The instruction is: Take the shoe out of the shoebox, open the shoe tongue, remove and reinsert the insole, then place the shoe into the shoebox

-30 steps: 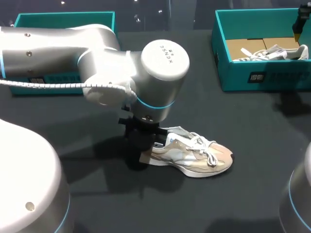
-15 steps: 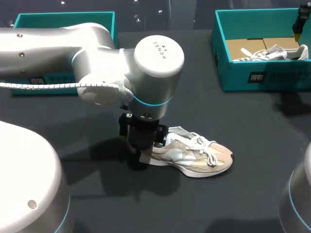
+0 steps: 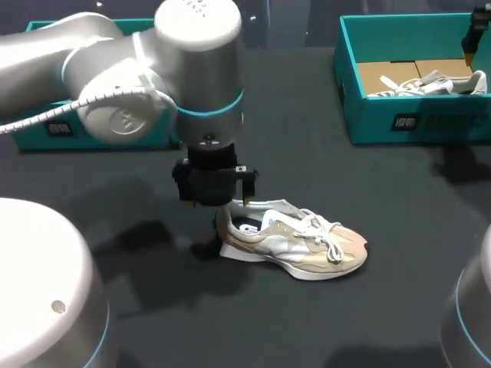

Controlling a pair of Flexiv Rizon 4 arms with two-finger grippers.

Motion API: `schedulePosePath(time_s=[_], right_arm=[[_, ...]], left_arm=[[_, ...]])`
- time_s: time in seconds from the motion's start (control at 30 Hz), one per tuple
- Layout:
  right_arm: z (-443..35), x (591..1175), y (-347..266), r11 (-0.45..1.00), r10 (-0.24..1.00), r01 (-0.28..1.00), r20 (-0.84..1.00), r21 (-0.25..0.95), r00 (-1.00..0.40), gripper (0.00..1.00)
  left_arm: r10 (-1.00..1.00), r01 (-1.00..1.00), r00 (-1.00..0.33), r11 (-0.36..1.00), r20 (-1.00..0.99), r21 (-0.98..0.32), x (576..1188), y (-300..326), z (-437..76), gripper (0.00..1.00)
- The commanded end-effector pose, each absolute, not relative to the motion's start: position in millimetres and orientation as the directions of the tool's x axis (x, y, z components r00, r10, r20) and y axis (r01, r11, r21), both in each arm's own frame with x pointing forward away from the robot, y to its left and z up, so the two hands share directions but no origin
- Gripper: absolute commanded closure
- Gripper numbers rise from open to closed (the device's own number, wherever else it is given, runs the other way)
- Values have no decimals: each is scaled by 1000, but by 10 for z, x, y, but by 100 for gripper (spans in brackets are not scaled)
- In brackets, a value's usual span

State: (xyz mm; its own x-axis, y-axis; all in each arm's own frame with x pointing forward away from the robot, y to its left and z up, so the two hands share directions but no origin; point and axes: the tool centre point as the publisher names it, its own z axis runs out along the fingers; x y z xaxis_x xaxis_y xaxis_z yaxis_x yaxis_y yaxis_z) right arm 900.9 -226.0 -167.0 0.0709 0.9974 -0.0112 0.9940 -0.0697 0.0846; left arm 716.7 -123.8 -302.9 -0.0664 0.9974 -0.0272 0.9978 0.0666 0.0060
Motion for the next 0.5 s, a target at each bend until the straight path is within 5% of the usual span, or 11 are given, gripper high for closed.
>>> schedulePosePath(time_s=[0.03,0.33,0.5], right_arm=[[-1670,9008,-2256,-71,997,994,-12,84,72,0],[-1670,9008,-2256,-71,997,994,-12,84,72,0],[-1670,9008,-2256,-71,997,994,-12,84,72,0]], left_arm=[[979,993,-114,108,-168,-44,7198,-996,-2883,0],[907,935,-321,258,-273,-241,7186,-806,-2710,0],[904,931,-330,264,-271,-253,7183,-787,-2694,0]])
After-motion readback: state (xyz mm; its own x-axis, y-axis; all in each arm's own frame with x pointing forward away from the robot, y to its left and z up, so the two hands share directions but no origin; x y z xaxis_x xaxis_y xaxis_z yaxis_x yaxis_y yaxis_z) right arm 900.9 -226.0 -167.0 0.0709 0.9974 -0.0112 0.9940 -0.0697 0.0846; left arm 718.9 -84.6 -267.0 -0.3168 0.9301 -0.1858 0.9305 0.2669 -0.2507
